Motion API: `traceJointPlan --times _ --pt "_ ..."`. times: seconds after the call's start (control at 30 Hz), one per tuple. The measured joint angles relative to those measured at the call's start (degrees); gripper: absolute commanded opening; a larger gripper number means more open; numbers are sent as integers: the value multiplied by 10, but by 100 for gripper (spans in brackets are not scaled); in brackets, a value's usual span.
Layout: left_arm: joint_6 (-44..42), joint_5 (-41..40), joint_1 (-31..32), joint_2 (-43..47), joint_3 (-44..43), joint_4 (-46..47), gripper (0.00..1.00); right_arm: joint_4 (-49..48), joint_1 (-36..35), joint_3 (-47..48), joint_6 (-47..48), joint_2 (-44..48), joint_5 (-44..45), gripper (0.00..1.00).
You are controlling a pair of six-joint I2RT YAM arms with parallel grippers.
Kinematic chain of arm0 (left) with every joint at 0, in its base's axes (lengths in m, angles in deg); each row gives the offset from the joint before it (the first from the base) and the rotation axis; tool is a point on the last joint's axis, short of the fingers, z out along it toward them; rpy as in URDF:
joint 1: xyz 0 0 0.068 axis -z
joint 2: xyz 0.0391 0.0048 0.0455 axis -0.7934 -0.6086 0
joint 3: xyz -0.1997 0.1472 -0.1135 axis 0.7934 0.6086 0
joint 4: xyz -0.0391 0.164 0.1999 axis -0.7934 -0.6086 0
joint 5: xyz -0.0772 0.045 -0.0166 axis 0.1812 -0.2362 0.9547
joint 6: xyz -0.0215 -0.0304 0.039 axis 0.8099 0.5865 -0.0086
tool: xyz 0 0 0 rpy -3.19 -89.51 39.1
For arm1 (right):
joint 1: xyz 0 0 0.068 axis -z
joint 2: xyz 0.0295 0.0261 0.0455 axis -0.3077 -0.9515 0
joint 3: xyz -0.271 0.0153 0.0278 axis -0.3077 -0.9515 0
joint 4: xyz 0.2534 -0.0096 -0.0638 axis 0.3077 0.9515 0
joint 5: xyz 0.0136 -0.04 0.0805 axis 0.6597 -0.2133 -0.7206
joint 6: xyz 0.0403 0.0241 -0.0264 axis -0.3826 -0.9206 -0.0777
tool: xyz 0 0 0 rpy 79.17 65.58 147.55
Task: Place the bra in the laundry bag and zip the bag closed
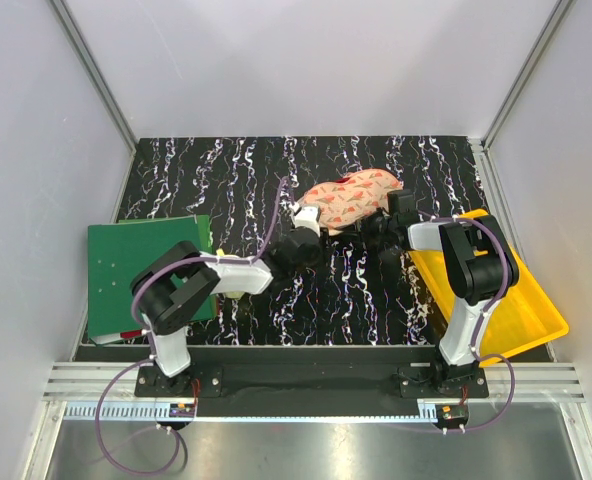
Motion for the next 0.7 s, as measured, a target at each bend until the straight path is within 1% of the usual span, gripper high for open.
traceJointPlan --times 0.07,0.13,0.2,0.27,0.33,0.4,0.47,0.67,0.7 --pt "-1 -18 2 -17 -21 -12 48 -3 0 0 -8 0 0 0" --pt "-2 -36 2 -30 -42 -25 45 -5 -1 0 -15 0 0 0" --pt "-2 -51 2 -39 -61 -38 38 -5 -2 -1 -21 0 0 0" --pt "-1 -65 2 -48 -78 -51 36 -8 -3 -2 -25 0 0 0" --pt "0 -77 2 -57 -96 -67 30 -12 -4 -4 -30 0 0 0" --pt "2 -86 2 -67 -111 -80 27 -18 -5 -7 -34 0 0 0" --pt "4 -90 2 -73 -117 -88 20 -25 -5 -11 -39 1 0 0" --pt "7 -101 3 -75 -117 -102 11 -34 -7 -20 -48 1 -1 0" --pt "7 -101 3 -75 -117 -102 8 -35 -7 -20 -48 1 -1 0"
